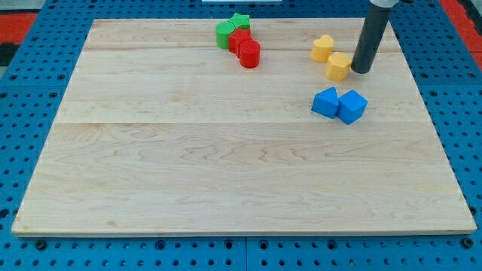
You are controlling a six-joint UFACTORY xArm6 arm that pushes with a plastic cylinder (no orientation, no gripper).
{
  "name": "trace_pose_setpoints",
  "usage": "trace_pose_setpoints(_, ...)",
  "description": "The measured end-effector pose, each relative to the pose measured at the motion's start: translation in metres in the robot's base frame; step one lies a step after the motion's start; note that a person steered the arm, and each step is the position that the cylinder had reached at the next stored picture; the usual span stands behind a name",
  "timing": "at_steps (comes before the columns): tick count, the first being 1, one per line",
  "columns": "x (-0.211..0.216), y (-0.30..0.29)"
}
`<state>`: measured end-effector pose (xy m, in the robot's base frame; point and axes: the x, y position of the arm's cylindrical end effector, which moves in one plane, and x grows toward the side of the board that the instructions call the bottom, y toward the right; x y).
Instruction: Move the yellow hexagon along with blue cube slightly down
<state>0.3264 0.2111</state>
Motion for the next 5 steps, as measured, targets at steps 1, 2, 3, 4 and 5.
trace_pose_setpoints(1,-0.019,0.01)
trace_pose_setpoints(2,-0.028,0.009)
trace_pose_setpoints(3,-0.041,-0.017)
trace_pose_setpoints(4,-0.042,-0.055)
trace_pose_setpoints(5,-0.038,-0.091)
